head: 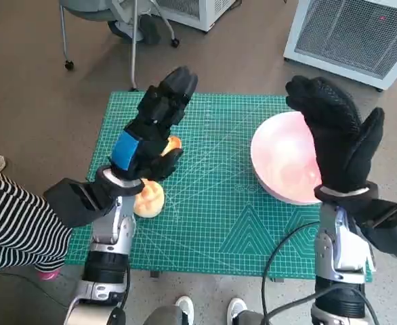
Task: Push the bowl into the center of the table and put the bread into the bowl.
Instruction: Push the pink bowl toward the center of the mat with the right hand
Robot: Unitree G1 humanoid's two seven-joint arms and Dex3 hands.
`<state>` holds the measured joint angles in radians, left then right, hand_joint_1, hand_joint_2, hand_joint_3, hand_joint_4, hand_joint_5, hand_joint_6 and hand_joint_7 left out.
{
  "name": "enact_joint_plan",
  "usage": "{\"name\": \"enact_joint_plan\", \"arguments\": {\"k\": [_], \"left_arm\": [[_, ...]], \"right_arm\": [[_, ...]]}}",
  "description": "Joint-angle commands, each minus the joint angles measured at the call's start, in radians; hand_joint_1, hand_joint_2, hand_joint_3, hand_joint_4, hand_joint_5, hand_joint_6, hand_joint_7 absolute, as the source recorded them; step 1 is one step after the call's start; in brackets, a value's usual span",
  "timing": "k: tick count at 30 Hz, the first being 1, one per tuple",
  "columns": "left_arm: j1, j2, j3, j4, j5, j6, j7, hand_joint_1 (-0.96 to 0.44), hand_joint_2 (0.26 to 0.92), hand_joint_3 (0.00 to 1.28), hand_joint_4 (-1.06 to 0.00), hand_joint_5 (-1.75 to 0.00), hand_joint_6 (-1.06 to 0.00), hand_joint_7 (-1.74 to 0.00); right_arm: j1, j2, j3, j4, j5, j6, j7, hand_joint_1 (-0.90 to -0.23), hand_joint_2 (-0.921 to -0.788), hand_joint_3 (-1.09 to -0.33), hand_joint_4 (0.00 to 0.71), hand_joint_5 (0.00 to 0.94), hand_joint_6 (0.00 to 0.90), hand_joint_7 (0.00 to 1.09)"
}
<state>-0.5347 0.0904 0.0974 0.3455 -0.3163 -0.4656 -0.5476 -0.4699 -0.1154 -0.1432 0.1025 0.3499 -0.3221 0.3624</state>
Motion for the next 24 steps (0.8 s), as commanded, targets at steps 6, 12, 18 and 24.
{"name": "enact_joint_plan", "arguments": {"k": [6, 12, 18, 24], "left_arm": [[-0.033, 0.015, 0.023, 0.038, -0.019, -0.028, -0.016, -0.63, 0.921, 0.46, -0.06, 0.00, 0.00, -0.32], [-0.039, 0.010, 0.030, 0.052, -0.022, -0.039, -0.017, -0.63, 0.921, 0.45, -0.07, 0.00, 0.00, -0.35], [-0.043, 0.004, 0.032, 0.059, -0.022, -0.045, -0.015, -0.62, 0.921, 0.45, -0.07, 0.00, 0.00, -0.37], [-0.042, 0.003, 0.034, 0.063, -0.025, -0.050, -0.017, -0.62, 0.921, 0.44, -0.07, 0.00, 0.00, -0.38]], "right_arm": [[0.008, 0.002, 0.010, 0.027, -0.011, -0.010, 0.012, -0.705, -0.921, -0.709, 0.173, 0.002, 0.110, 0.35], [0.007, 0.004, 0.016, 0.045, -0.016, -0.024, 0.016, -0.702, -0.921, -0.708, 0.173, 0.002, 0.108, 0.35], [0.008, -0.005, 0.013, 0.057, -0.010, -0.032, 0.026, -0.695, -0.921, -0.711, 0.173, 0.002, 0.108, 0.35], [0.024, -0.046, -0.025, 0.042, 0.020, -0.024, 0.049, -0.695, -0.921, -0.710, 0.174, 0.002, 0.109, 0.35]]}}
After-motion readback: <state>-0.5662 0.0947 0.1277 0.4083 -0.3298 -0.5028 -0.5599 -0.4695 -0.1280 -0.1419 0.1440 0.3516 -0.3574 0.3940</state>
